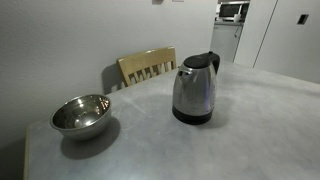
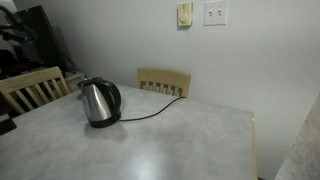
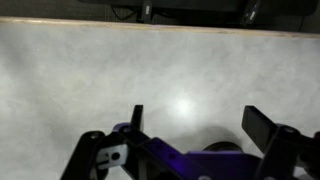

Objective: Open the lid of the electric kettle.

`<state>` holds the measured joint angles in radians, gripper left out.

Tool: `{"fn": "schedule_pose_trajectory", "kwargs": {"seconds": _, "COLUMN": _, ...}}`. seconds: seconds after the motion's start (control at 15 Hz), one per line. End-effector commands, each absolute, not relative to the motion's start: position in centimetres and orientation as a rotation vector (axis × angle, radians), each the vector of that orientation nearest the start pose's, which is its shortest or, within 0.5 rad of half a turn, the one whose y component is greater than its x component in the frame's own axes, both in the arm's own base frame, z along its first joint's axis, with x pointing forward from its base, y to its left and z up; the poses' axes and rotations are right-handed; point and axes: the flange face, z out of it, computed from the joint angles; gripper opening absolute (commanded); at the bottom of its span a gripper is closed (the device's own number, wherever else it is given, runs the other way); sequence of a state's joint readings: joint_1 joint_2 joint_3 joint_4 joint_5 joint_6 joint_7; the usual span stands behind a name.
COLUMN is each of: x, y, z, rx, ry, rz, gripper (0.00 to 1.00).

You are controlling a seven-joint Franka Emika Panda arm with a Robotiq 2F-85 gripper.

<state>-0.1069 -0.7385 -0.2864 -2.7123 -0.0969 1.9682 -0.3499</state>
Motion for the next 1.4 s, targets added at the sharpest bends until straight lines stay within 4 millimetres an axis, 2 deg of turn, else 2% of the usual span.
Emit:
{"fn": "schedule_pose_trajectory", "kwargs": {"seconds": 0.0, "x": 31.9, "y": -12.4, "z": 42.8, "rx": -2.967, "ry": -0.240, "rz": -0.058, "gripper": 1.00}}
{"fn": "schedule_pose_trajectory", "kwargs": {"seconds": 0.27, "x": 34.3, "y": -10.3, "z": 42.9, "rx": -2.947, "ry": -0.392, "rz": -0.022, "gripper": 1.00}}
{"fn": "schedule_pose_trajectory", "kwargs": {"seconds": 0.8, "x": 40.3, "y": -4.5, "z": 44.4, "rx": -3.088, "ry": -0.820, "rz": -0.041, "gripper": 1.00}}
{"fn": "schedule_pose_trajectory", "kwargs": {"seconds": 1.07, "x": 43.5, "y": -2.7, "z": 45.2, "rx": -3.066, "ry": -0.871, "rz": -0.094, "gripper": 1.00}}
{"fn": "schedule_pose_trajectory", "kwargs": {"seconds": 1.33, "x": 47.0, "y": -2.6, "z": 45.1, "rx": -3.031, "ry": -0.734, "rz": -0.041, "gripper": 1.00}}
